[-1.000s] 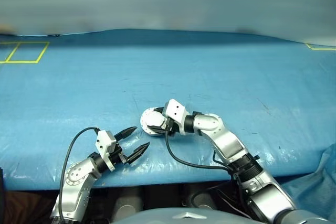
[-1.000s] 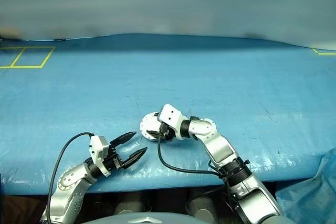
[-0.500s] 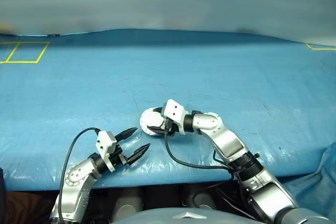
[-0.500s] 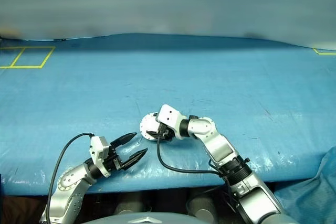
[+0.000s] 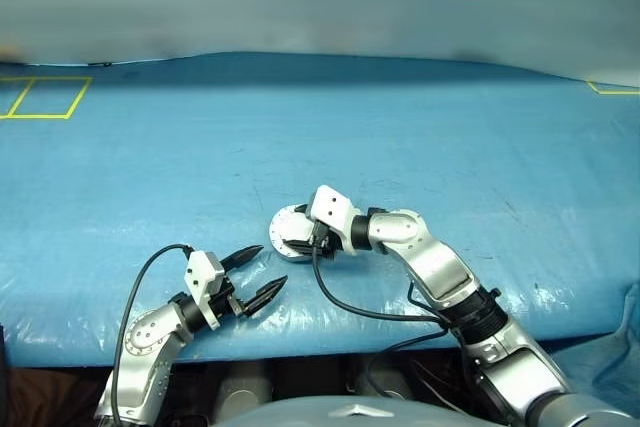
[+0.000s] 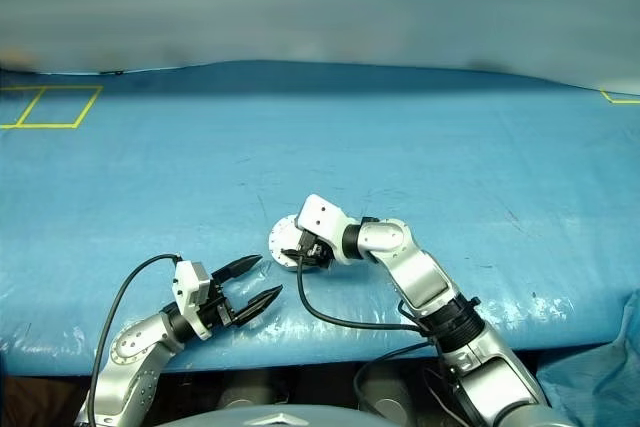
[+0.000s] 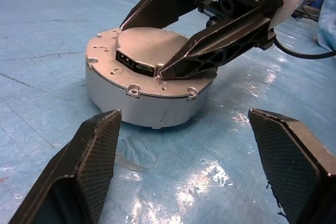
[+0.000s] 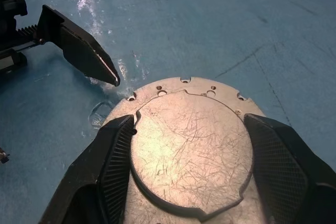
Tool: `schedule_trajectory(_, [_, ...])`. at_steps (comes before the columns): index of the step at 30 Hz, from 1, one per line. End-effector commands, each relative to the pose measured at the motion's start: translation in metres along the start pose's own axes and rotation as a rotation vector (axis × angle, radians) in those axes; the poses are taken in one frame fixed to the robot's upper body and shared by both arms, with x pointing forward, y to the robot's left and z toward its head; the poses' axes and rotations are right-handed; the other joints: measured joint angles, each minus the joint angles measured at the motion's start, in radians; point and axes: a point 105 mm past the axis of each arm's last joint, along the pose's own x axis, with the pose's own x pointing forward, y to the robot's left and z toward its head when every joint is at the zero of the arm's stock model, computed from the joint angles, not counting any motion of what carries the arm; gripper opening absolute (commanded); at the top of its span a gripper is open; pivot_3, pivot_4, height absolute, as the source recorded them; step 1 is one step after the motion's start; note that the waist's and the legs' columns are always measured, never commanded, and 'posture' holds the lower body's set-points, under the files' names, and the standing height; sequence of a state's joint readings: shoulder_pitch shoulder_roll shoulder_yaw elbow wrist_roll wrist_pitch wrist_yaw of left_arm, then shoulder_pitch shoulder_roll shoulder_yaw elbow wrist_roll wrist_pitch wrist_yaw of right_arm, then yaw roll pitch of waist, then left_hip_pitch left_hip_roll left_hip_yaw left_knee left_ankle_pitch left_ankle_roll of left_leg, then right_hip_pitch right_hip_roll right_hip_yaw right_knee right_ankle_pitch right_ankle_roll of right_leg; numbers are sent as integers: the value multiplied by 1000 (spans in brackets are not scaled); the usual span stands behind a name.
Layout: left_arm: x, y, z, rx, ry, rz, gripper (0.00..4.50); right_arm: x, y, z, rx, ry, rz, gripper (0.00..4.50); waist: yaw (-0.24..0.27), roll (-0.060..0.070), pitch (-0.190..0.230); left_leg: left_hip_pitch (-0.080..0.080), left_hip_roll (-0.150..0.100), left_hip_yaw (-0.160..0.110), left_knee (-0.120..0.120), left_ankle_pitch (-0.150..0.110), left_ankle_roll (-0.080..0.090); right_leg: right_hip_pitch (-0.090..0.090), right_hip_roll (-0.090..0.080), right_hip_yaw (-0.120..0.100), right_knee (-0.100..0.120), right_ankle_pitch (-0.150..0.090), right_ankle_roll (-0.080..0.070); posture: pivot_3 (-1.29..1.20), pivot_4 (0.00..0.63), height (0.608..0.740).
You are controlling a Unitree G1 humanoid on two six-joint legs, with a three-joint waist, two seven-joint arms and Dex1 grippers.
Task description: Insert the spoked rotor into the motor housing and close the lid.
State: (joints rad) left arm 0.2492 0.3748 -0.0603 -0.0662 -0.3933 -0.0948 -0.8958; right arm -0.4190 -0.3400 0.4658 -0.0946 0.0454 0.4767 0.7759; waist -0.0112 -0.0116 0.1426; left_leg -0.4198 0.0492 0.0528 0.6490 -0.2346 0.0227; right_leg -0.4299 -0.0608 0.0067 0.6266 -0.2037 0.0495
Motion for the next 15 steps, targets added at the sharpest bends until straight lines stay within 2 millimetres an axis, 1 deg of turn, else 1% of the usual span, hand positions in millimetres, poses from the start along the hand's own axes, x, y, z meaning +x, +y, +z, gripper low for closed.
schedule_trajectory(1, [3,-3,10,41,-24,-21,4118,-1,-6,-15,7,59,-31,3002,0,0,0,0,0,0,0,0,0,0,0,0,0,0,0,0,150,740])
schedule_trajectory(6, [3,-2,10,40,-30,-12,4118,2,-6,-29,24,101,-45,3002,-1,0,0,2,0,0,1,0,0,2,0,0,1,-3,4,0,150,740])
schedule_trajectory(9, [7,6,19,42,-71,40,4118,3,-5,-36,54,113,-45,3002,-2,0,0,3,1,0,1,0,0,3,0,0,1,-3,4,0,150,740])
schedule_trajectory(12, [12,17,22,47,-74,89,4118,4,-5,-36,54,111,-47,3002,-1,0,-1,4,2,0,2,0,0,3,1,0,2,-3,4,0,150,740])
schedule_trajectory(13, [14,20,22,65,-64,93,3732,4,-5,-36,58,109,-50,3002,-1,0,-1,5,2,0,2,0,0,3,1,0,2,-3,4,0,150,740])
schedule_trajectory(14, [16,21,22,84,-56,89,3498,4,-5,-36,59,108,-53,3002,-1,0,-1,5,2,0,2,0,0,4,1,0,2,-2,4,0,150,740])
schedule_trajectory(15, [19,21,23,97,-58,80,3170,4,-6,-36,59,108,-55,3002,-1,0,-1,5,2,0,2,0,0,4,2,0,2,-2,4,0,150,740])
